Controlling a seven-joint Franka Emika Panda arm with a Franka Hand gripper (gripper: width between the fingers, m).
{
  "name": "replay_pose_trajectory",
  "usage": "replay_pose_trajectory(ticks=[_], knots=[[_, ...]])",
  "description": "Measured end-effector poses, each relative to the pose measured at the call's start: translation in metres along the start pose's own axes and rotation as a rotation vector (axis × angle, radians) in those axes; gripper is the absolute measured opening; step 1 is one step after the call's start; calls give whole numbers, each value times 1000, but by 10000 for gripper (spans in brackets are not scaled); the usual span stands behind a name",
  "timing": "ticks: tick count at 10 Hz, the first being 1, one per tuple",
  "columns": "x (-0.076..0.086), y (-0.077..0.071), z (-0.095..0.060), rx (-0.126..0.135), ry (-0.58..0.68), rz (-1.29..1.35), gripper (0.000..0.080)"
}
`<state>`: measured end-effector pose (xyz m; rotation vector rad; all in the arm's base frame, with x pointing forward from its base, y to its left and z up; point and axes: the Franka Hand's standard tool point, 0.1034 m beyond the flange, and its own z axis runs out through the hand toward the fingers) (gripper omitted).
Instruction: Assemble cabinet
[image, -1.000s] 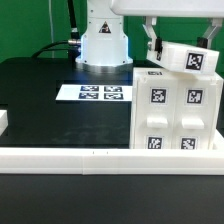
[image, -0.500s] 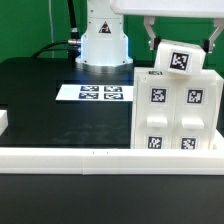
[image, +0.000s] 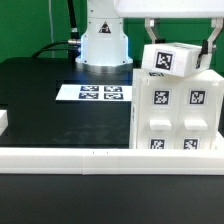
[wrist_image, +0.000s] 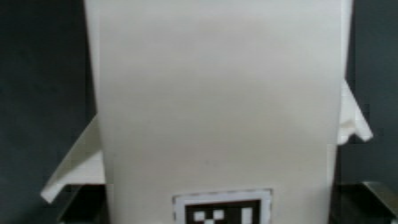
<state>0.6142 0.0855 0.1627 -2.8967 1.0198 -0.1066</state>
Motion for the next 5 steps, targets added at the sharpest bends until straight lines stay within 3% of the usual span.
replay_pose_trajectory(ticks=[3, 5], knots=[[-4, -3, 1, 23, -26, 200, 558], [-4, -4, 1, 24, -30, 294, 559]])
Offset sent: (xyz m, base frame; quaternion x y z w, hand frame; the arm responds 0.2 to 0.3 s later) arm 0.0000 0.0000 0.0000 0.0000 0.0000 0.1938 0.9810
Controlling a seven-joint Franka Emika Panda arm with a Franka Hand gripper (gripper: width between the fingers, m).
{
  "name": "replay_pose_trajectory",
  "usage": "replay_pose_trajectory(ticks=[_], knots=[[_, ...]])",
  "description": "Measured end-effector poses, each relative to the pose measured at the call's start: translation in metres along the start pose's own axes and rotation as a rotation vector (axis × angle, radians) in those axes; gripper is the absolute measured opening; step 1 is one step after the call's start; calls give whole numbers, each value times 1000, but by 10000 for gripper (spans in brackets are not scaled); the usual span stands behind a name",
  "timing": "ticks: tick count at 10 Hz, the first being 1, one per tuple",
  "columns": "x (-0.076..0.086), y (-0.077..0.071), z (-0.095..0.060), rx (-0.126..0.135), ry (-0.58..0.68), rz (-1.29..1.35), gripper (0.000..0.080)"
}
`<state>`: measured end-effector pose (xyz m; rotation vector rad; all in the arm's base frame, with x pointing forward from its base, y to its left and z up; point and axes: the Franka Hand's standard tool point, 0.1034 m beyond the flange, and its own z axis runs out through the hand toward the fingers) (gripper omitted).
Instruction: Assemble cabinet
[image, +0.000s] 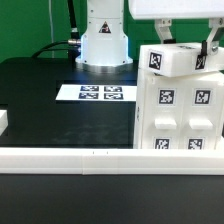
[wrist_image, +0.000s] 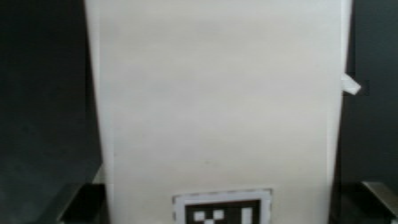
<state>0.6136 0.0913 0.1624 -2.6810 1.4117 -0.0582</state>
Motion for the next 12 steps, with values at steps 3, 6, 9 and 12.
replay_pose_trajectory(ticks=[3, 6, 9, 12], knots=[[-1, -2, 0, 13, -3, 196, 560], [2, -4, 0, 44, 2, 415, 560], [1, -5, 1, 44, -1, 406, 646], [-2, -8, -4, 60, -21, 430, 796]])
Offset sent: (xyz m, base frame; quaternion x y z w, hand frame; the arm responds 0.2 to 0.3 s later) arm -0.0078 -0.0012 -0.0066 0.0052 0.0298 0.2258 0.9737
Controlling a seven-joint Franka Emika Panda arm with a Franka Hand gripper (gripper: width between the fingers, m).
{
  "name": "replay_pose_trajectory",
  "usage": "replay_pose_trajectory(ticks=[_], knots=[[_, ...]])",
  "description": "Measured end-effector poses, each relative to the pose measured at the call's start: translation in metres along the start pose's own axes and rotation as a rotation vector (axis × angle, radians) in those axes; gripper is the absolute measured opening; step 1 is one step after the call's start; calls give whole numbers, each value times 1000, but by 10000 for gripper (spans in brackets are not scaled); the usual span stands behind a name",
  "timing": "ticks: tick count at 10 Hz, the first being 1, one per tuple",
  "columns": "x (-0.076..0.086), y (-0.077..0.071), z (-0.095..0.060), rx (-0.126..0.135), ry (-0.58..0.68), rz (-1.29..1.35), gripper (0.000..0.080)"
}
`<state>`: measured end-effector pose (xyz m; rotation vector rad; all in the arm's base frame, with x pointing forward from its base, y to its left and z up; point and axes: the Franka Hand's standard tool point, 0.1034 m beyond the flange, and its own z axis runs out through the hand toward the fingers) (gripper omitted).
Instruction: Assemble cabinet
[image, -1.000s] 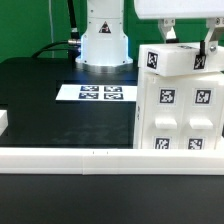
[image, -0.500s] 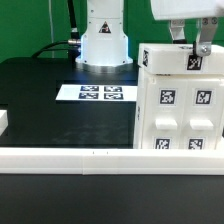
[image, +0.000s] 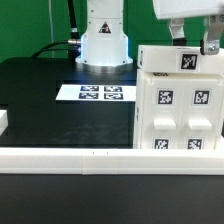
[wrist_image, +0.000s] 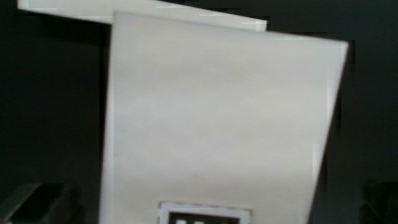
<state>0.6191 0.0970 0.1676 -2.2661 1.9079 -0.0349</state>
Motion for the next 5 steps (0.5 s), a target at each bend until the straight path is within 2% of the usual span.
replay_pose_trajectory(ticks=[2, 5], knots=[[-1, -4, -7, 12, -21, 16, 797], [-3, -4, -6, 8, -29, -20, 797]])
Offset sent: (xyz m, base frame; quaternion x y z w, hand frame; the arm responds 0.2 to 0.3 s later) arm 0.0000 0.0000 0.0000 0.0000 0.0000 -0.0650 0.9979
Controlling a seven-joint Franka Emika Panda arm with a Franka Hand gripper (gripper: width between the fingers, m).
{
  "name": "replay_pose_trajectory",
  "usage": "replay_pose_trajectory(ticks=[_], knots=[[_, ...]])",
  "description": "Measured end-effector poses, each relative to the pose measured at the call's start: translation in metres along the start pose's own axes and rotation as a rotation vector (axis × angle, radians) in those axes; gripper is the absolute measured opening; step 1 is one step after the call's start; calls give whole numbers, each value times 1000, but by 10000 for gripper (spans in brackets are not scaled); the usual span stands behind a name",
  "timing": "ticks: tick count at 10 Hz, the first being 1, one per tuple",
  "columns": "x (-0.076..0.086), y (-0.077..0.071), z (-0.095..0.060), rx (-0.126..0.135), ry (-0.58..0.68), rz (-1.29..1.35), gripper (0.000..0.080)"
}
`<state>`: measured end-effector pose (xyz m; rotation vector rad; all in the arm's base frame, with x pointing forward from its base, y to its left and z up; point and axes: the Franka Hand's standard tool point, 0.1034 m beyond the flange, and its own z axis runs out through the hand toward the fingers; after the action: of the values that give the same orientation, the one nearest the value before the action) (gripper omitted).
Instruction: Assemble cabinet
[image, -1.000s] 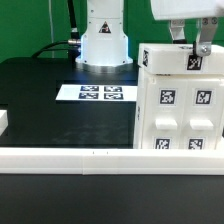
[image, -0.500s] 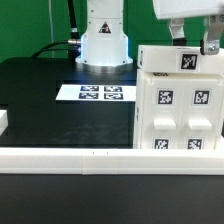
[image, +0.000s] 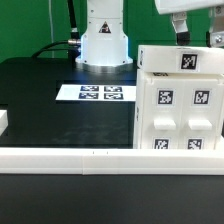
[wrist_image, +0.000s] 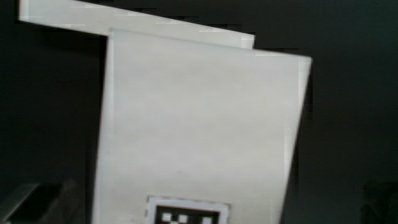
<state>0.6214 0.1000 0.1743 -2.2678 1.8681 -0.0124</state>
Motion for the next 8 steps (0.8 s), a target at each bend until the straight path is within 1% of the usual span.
replay_pose_trajectory(ticks=[1, 2, 4, 8], knots=[[0, 0, 0, 0, 0, -49, 797], [0, 1, 0, -15, -6, -152, 797], [-2, 0, -2, -27, -15, -298, 797], [-2, 2, 0, -27, -19, -595, 797]])
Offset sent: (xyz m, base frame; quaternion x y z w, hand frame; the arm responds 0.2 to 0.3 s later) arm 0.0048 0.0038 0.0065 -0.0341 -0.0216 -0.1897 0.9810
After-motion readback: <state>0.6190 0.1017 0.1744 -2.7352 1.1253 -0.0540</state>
